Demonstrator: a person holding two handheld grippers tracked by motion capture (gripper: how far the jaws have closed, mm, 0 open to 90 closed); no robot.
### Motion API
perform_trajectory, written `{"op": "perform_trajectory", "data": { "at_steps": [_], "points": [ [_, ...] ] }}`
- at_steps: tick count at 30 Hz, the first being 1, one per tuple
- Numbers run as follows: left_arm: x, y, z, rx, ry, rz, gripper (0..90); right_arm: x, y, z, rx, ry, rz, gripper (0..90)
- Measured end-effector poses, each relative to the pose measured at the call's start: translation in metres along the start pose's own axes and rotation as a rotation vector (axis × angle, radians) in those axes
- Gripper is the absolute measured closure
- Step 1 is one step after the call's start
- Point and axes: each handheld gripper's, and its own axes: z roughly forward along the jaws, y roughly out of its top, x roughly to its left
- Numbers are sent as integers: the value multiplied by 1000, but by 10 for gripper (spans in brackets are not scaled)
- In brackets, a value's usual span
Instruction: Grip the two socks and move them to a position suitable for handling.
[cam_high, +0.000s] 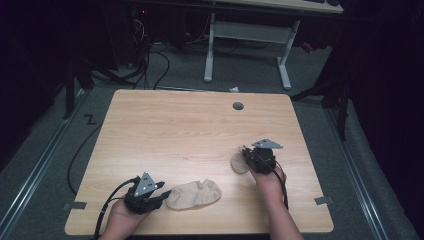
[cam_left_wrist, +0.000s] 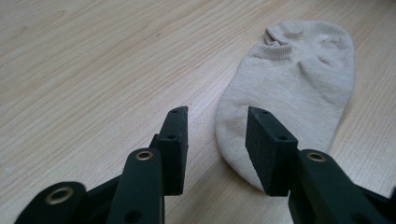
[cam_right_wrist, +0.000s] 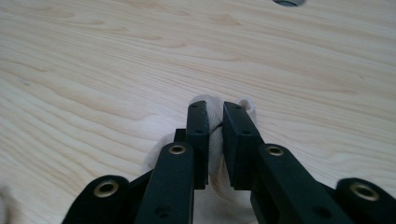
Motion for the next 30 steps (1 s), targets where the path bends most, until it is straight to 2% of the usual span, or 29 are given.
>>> {"op": "perform_trajectory", "data": {
  "at_steps": [2,3,6,9,10,11,12,13,14,15,16,17,18,19,22,24,30],
  "points": [
    [0,0,0,0,-1,-1,595,-5,-2,0,0,-3,8,813],
    [0,0,0,2,-1,-1,595,-10,-4,-2,3,4,31,816],
    [1,0,1,2,0,-1,595,-6,-3,-5,-9,14,21,819],
    [0,1,2,4,2,3,595,11,1,-6,-27,34,-8,821],
    [0,1,2,2,1,3,596,24,3,-3,-30,52,-26,822],
    [-1,1,3,1,0,3,595,31,3,0,-27,66,-30,822],
    [-1,1,3,1,0,3,596,31,3,0,-27,66,-30,822],
    [-1,1,3,4,-2,5,596,38,4,2,-24,80,-40,822],
    [-1,1,4,5,-3,5,595,54,5,6,-23,108,-53,822],
    [-1,1,4,5,-3,5,595,54,5,6,-23,108,-53,822],
    [-1,1,4,5,-3,8,596,69,7,8,-29,135,-69,821],
    [-1,1,4,5,-3,8,596,75,9,8,-36,145,-79,821],
    [-1,1,4,5,-4,8,596,75,9,8,-36,145,-79,821],
    [-1,1,4,5,-2,8,596,83,14,5,-49,163,-90,821],
    [0,1,4,5,-1,6,596,87,19,2,-62,169,-99,821],
    [0,1,4,5,0,5,597,86,27,-1,-81,175,-87,820],
    [0,1,3,2,1,9,596,69,30,0,-78,135,-47,818]
  ]
}}
